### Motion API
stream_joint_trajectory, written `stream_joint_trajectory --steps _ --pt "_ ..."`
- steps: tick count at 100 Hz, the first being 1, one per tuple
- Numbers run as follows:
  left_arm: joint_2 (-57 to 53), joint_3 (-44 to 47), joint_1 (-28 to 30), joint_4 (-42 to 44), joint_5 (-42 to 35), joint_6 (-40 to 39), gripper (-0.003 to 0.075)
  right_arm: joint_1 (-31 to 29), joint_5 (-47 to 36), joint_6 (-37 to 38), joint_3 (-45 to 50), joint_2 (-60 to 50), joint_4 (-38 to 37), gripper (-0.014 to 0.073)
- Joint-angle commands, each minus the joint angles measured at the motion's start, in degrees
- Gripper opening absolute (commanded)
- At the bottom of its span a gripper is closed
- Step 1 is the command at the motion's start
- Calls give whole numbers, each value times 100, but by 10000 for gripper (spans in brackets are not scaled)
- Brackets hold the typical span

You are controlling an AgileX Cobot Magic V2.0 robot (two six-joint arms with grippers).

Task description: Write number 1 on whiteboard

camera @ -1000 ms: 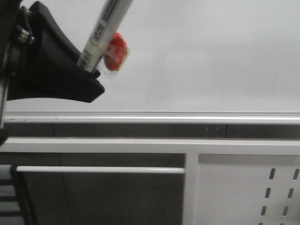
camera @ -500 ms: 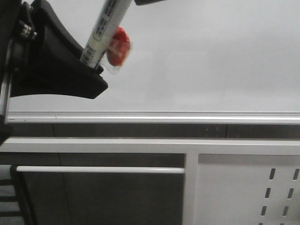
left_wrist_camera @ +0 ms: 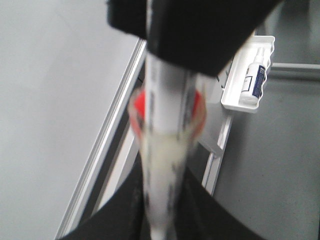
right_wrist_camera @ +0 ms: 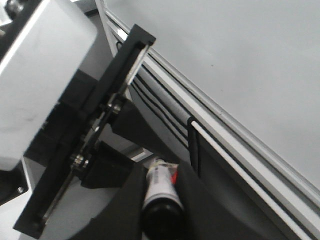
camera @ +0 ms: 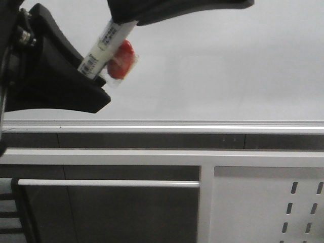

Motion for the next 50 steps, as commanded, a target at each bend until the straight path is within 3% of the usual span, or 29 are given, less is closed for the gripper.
stream_joint_trajectory --steps 1,6,13,50 --pt "-225 -203 -50 12 -699 -15 288 18 22 -6 -204 -64 110 -77" --pt "-311 -203 -50 12 -808 -15 395 18 22 -6 -204 -64 32 -77" --pt "-475 -203 -50 12 -886 -15 473 18 -4 -6 -204 -64 -179 -77" --pt "-2028 -203 -50 -1489 -500 -15 482 18 -262 -6 -204 -178 -236 -67"
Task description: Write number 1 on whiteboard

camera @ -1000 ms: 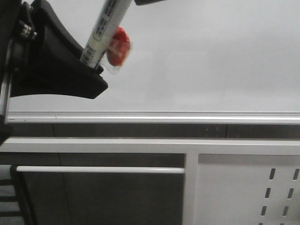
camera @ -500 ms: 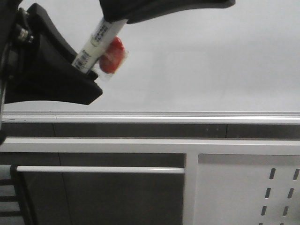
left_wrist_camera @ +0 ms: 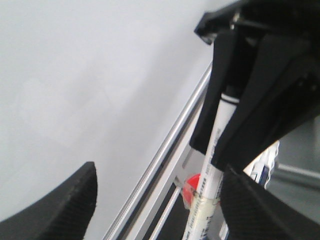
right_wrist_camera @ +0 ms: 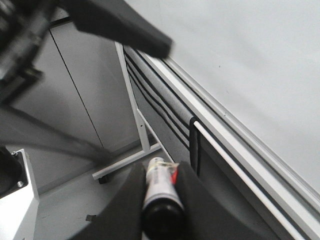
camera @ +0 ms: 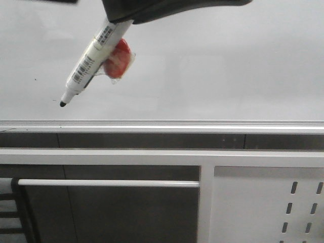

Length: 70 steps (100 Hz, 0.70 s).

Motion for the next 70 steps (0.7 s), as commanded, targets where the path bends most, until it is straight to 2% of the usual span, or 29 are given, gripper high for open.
stream_joint_trajectory --steps 1,14,21,28,36,43,63,70 --pt "-496 -203 -36 -439 -207 -34 482 6 -302 -15 -179 -169 -30 -67" --pt "-1161 -203 -36 -777 331 -34 477 6 -290 -15 -179 -300 -77 -67" --pt "-1525 -203 -36 -878 763 -34 430 6 -135 -15 -179 -445 -279 -67" --pt "-1871 -187 -26 -878 1116 -116 325 6 206 -15 -179 -659 -562 -67" --pt "-2323 -46 58 -802 1152 -299 172 6 561 -15 -179 -948 -757 -67" --pt "-2718 134 185 -590 1038 -524 100 6 655 -15 -168 -1207 -854 -50" --pt "-3690 648 798 416 985 -1996 86 6 365 -15 224 -1981 -1250 -47" --pt "-3933 773 1047 560 985 -2225 86 6 90 -15 498 -2150 -1337 -47"
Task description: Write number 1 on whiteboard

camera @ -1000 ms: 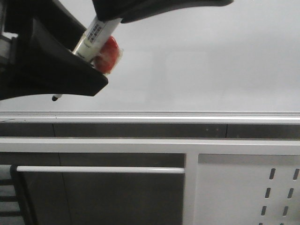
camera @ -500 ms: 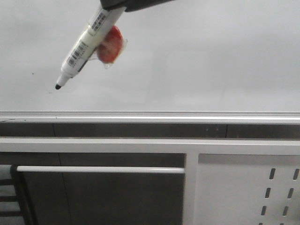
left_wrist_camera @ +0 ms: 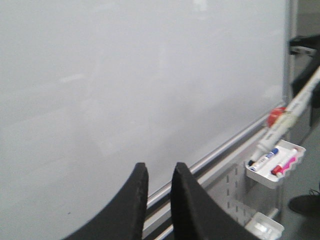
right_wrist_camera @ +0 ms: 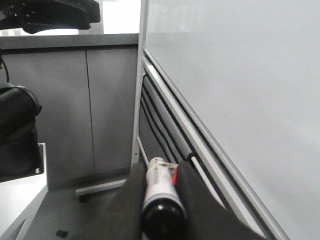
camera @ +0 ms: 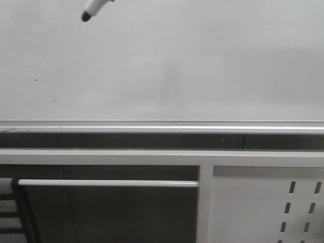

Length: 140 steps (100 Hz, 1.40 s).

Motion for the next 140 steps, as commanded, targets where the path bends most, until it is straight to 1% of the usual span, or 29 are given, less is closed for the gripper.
stream_joint_trajectory --steps 1,11,20,28,42,47,57,64,77,88,95,110,117,140 --pt "-216 4 297 296 -435 -518 86 6 -661 -15 135 -231 -122 -47" --pt "-375 97 613 296 -435 -587 86 -58 -1309 -15 601 -393 -160 -47" --pt "-408 148 854 285 -435 -587 86 -107 -1914 -18 833 -473 -173 -47" --pt "-408 207 1025 285 -435 -587 86 -107 -2356 -266 920 -502 -214 -47" --pt "-408 387 1199 285 -451 -601 86 -107 -2767 -1007 920 -502 -214 -47" --pt "-408 452 1226 285 -511 -601 86 -107 -2822 -1290 920 -491 -214 -47" --pt "-408 569 1250 296 -704 -601 86 -107 -2769 -1587 929 -491 -241 -47" --pt "-408 657 1250 296 -852 -601 86 -94 -2699 -1599 929 -491 -501 -47" --pt "-413 851 1250 296 -1137 -601 85 -2 -2717 -1599 929 -491 -1338 -47" --pt "-413 1016 1250 309 -1350 -601 86 8 -2726 -1599 995 -465 -1752 -47" --pt "-413 1105 1250 318 -1456 -601 86 8 -2919 -1599 1174 -465 -2069 -47" --pt "-413 1157 1250 332 -1558 -601 86 8 -3823 -1599 1677 -465 -2125 -47" --pt "-413 1182 1250 382 -1558 -601 86 8 -4099 -1599 1821 -465 -2125 -48" --pt "-413 1195 1250 394 -1558 -601 86 8 -4521 -1599 1856 -184 -2135 -50"
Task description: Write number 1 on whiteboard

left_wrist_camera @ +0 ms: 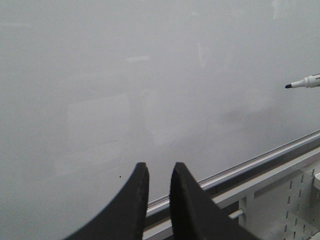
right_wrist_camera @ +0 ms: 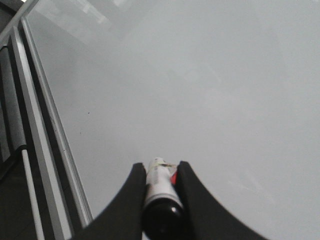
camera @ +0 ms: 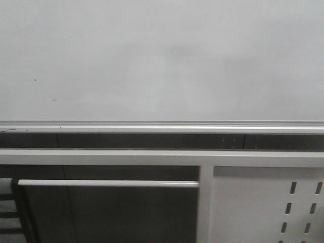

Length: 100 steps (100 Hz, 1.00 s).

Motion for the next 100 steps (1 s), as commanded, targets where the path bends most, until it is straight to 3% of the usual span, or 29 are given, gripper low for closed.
stream_joint_trajectory --steps 1,32,54,100 --pt "74 -153 12 32 -471 -60 86 13 -723 -40 -145 175 -100 -50" --pt "74 -96 12 32 -584 -60 86 470 -1855 -40 -156 1011 -282 -50" --pt "74 -96 12 32 -584 -60 86 469 -2743 -40 -156 1597 -261 -50" --pt "74 -96 12 32 -584 -60 86 469 -3296 -40 -382 2262 24 -50"
